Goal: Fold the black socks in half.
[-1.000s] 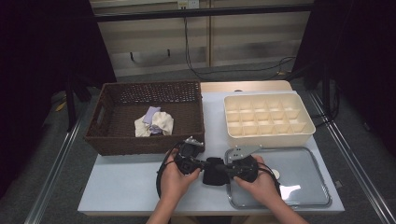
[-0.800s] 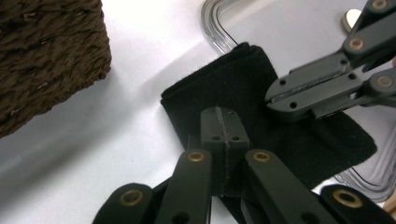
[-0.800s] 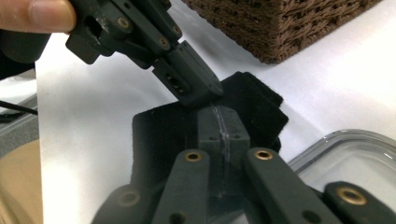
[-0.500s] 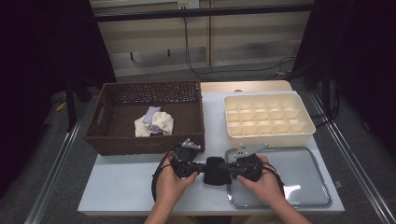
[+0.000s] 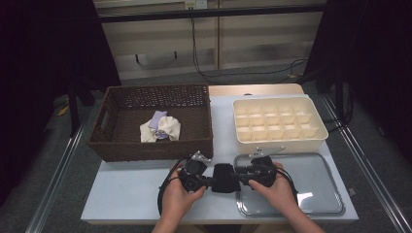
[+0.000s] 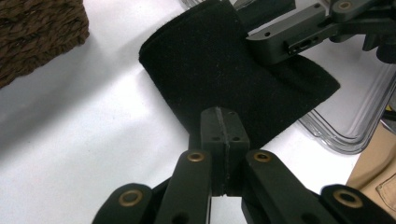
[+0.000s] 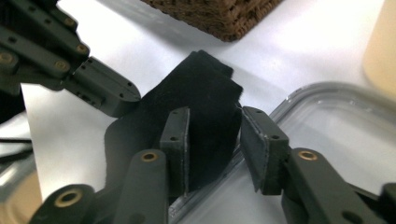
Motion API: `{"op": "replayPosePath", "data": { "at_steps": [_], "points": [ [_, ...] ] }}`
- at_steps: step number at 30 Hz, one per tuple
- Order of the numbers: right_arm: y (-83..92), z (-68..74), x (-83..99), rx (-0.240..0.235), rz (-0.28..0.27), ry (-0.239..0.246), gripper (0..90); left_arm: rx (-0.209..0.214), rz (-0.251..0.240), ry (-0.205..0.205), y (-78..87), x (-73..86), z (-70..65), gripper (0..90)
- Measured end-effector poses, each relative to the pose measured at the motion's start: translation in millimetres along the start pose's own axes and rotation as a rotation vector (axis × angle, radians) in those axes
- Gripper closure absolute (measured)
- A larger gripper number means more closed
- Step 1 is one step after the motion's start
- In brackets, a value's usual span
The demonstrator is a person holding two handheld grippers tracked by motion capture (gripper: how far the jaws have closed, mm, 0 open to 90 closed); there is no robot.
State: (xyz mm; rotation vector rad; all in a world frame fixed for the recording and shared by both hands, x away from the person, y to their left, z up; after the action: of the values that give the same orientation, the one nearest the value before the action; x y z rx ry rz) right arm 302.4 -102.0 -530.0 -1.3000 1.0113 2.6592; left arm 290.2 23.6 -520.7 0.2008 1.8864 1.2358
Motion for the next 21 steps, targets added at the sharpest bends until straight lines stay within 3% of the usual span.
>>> {"op": "replayPosePath", "data": {
  "at_steps": [5,10,15,21],
  "points": [
    [-2.8,-4.0,1.2,-0.031,-0.013,-0.101,59.7,-0.001,-0.002,-0.003,-0.2,0.8,0.1,90.0],
    [-4.3,-3.1,1.9,-0.115,0.014,-0.208,79.9,0.002,-0.013,0.004,-0.5,0.5,-0.9,90.0],
    [-4.6,-3.7,-3.7,-0.123,0.050,-0.201,86.6,0.001,-0.006,-0.007,0.8,0.7,-1.1,90.0],
    [-16.3,-5.5,-21.4,-0.104,0.021,-0.141,86.7,0.013,-0.013,-0.003,0.2,-0.5,-4.9,90.0]
  ]
}}
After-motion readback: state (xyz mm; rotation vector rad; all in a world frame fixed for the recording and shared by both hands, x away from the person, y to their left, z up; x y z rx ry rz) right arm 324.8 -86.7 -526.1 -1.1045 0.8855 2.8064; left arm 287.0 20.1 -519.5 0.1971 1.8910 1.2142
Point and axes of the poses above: each handheld gripper's, and its own axes: y roughly backward along the jaws, x roughly out of its underside, z roughly to its left, the point moved 9 cm from there along -y, roughly forward along the jaws, and after that the axes turned 10 degrees about -x, right-handed, at the moved point
